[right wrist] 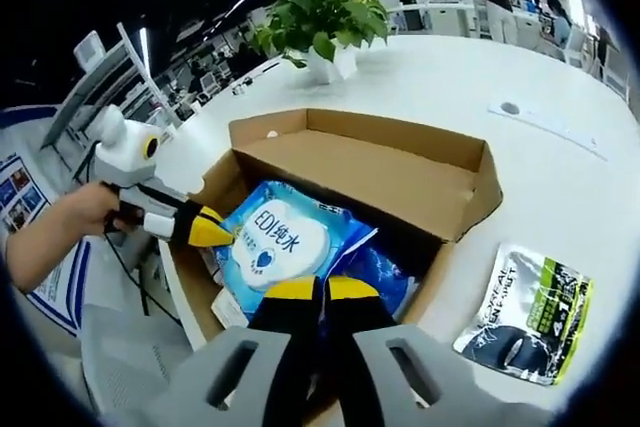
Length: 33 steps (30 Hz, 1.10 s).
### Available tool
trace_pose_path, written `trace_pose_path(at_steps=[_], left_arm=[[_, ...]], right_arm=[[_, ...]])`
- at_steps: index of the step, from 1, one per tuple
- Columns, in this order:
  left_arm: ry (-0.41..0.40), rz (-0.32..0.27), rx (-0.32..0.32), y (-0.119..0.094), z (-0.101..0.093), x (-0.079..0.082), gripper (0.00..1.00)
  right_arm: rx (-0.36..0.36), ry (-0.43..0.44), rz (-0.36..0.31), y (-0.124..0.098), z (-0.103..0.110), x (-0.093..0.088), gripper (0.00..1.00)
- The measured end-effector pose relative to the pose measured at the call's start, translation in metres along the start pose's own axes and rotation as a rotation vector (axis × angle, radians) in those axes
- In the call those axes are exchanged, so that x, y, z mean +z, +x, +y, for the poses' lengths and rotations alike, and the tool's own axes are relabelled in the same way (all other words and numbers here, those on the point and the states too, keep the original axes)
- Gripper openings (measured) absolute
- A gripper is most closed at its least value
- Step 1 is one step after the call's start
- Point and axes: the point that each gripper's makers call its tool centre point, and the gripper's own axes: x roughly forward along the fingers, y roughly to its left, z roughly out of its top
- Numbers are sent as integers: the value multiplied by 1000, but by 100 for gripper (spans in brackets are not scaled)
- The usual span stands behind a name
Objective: Operate the shoe box by opening the lid, removing the specified soft item, and placing it in the target area until the item is outside and the box remains undamaged.
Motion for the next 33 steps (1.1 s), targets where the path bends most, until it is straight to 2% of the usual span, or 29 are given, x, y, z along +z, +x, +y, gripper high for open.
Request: trace_pose_path(at_steps=[8,16,21,33], left_arm=[[24,-33,-8,-12,-12,8,3],[40,-55,-30,-18,-27,15,2],[43,-89,-48,-21,-42,23,2],[35,-117,-78,-16,-76,30,2]], right_arm=[[5,-6,-15,-10,1,2,0],[2,0,-41,-30,-3,6,0],[-4,9,-60,-43,-8,9,0],[-18,39,-86,-75,-25,9,0]])
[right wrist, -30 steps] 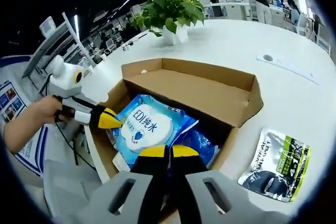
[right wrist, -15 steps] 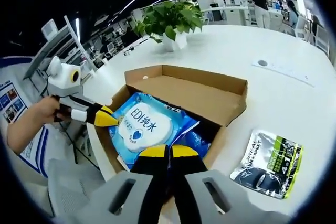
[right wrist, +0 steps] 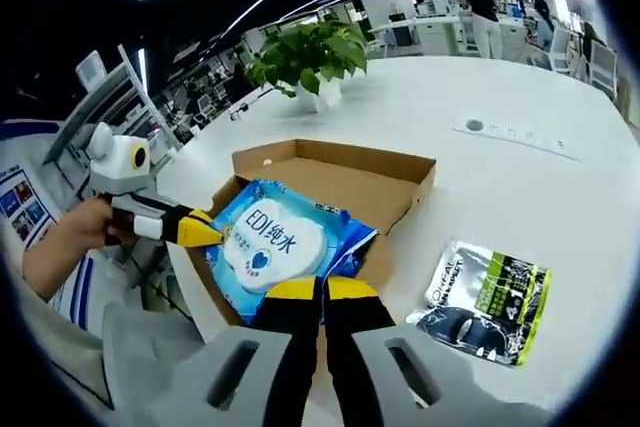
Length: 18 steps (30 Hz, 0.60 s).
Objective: Operate the shoe box by opening the lid, removing the specified soft item, and placing it in the target area until the item is outside and the box remains undamaged.
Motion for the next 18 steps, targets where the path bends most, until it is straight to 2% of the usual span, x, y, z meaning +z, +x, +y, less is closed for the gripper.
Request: trace_pose_path(at_steps=[9,18], left_arm=[[-5,8,-19,12,-21,1,2],[14,-6,-44,26,-50,8,2]], right_arm=[[-15,10,7,-17,-16,-4,0],[-33,52,-7,-39,-39,-6,0]])
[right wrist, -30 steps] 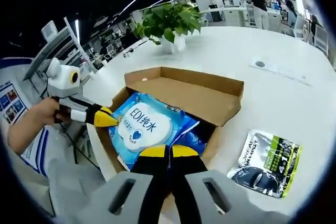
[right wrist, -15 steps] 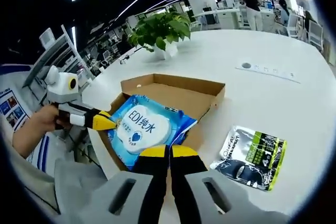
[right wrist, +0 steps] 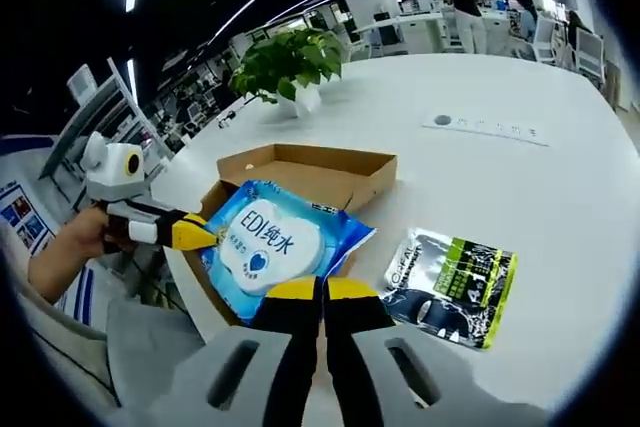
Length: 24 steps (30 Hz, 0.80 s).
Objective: Operate the shoe box by opening the lid, removing the specified soft item, and placing it in the target area until the item is outside and the box remains undamaged.
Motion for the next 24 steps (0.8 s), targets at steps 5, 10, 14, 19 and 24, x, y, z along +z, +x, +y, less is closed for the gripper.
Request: trace_pose_path(at_steps=[5,10,14,19,24], left_arm=[[10,4,-18,9,-12,1,2],[21,7,-35,18,-26,3,2],[26,7,-46,25,-34,4,2],[35,12,-57,34,-44,4,2],[41,16,-69,42,-52,4,2]], right_arm=[[-14,12,-4,-12,-12,-1,0],[-26,30,-7,-22,-25,-4,0],[-33,51,-14,-28,-33,-4,0],[-52,63,-17,-35,-45,-6,0],[-64,72,-19,-42,-55,-8,0]])
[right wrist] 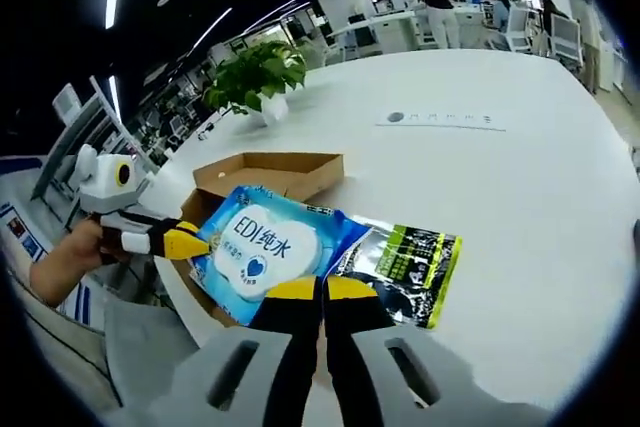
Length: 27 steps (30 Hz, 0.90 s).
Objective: Operate the shoe box by opening the lid, removing the specified soft item, and placing it in the target area until the item is outside and the box remains undamaged.
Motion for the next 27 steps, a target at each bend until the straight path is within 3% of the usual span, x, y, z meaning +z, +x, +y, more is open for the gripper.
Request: trace_pose_path(at_steps=[16,27], left_arm=[[27,22,-52,30,-22,1,2],[36,41,-45,51,-19,4,2]], right_arm=[[-49,21,1,-17,-34,-9,0],[-69,28,18,-7,-53,-9,0]])
